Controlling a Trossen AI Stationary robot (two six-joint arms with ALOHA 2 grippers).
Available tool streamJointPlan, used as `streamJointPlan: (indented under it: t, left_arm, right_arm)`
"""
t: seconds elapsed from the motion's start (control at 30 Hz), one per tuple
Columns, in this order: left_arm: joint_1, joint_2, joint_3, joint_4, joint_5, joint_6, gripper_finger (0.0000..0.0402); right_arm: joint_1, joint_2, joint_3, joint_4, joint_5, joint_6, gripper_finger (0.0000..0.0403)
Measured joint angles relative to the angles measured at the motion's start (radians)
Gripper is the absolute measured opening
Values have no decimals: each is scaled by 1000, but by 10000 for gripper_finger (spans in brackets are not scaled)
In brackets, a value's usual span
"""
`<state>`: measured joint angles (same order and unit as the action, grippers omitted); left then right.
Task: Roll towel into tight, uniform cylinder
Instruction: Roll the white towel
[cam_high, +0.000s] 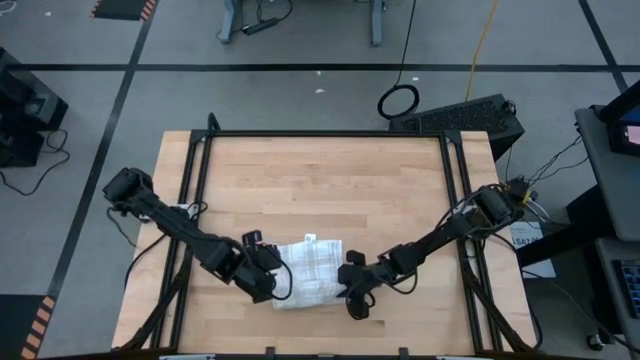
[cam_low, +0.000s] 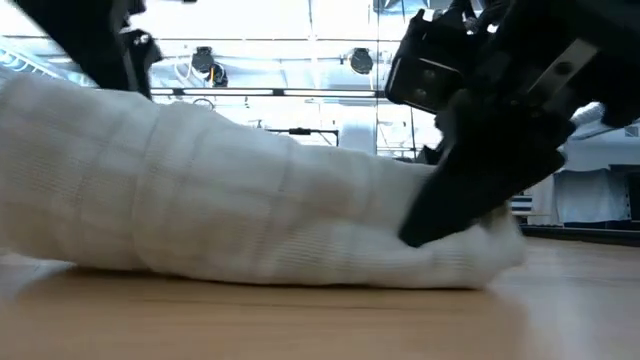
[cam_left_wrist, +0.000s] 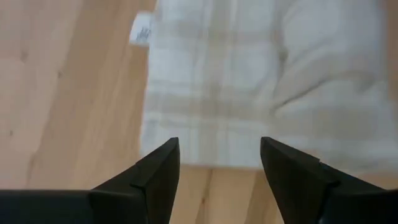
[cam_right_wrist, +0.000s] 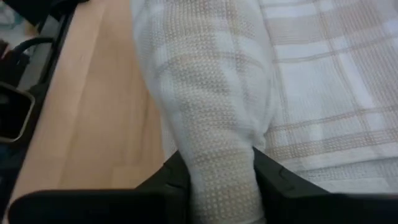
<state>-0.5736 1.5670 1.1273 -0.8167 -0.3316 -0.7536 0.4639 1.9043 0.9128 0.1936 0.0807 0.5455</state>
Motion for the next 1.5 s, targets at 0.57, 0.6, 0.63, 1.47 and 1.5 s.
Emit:
streamJointPlan:
  t: [0.57, 0.6, 0.63, 1.47, 1.5]
  left_arm:
    - [107, 30, -250, 366, -62, 154, 187]
    - [122, 30, -250, 374, -64, 174, 187]
    - [139, 30, -250, 377, -64, 193, 187]
    - [218, 193, -288, 638, 4, 561, 187]
    - [220, 194, -288, 653, -2, 581, 187]
  right_arm:
    - [1, -122, -4, -228, -53, 163, 84]
    - [3, -122, -4, -227, -53, 181, 84]
    - [3, -122, -4, -223, -54, 196, 84]
    - [34, -122, 38, -216, -33, 207, 84]
    - [37, -123, 44, -230, -30, 212, 84]
